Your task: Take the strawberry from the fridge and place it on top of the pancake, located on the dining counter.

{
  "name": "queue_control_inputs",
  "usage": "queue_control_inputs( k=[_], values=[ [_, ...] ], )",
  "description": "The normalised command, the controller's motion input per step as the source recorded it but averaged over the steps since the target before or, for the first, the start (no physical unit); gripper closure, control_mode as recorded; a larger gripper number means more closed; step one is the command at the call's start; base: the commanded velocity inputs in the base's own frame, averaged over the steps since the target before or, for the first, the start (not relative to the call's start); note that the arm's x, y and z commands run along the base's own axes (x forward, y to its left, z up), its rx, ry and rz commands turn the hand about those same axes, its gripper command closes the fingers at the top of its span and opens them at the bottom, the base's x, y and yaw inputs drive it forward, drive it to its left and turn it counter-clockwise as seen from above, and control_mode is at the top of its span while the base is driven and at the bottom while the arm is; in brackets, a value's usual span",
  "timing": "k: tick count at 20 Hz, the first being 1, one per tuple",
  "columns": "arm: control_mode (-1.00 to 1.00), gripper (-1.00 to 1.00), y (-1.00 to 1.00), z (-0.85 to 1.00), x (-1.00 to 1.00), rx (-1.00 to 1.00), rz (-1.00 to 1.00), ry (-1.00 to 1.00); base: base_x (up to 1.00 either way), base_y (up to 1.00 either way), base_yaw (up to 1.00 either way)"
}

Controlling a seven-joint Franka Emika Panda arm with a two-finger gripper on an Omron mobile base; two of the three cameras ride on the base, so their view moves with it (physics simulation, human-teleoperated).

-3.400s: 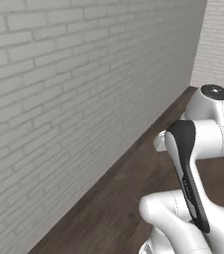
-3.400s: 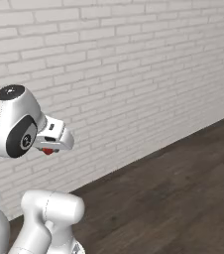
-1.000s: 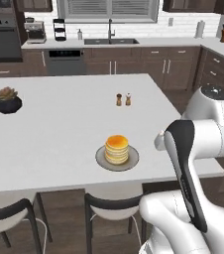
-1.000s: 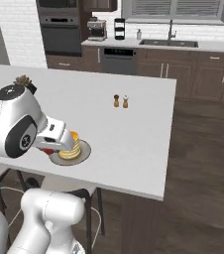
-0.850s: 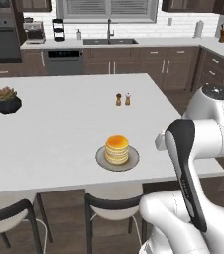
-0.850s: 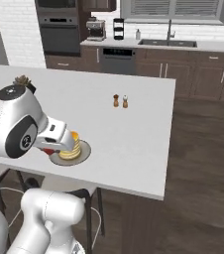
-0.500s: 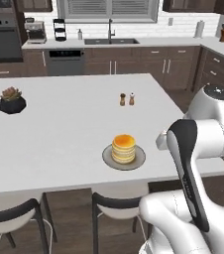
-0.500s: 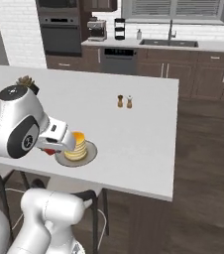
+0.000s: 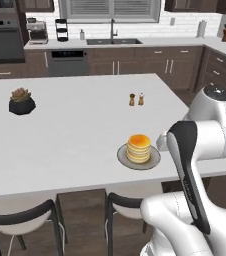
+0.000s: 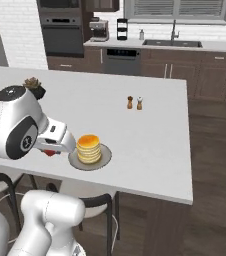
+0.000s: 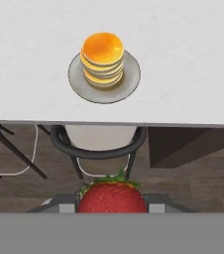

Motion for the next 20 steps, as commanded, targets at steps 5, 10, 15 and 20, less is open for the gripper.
queue_control_inputs(
  k=[5, 10, 15, 20],
  values=[
    [1.0, 1.0, 0.0, 0.0, 0.0, 0.0, 0.0, 0.0, 0.43, 0.25, -0.12],
    [1.0, 1.0, 0.0, 0.0, 0.0, 0.0, 0.0, 0.0, 0.37, 0.52, -0.08],
    [1.0, 1.0, 0.0, 0.0, 0.0, 0.0, 0.0, 0.0, 0.43, 0.55, -0.09],
    [1.0, 1.0, 0.0, 0.0, 0.0, 0.0, 0.0, 0.0, 0.6, 0.12, -0.12]
  ],
)
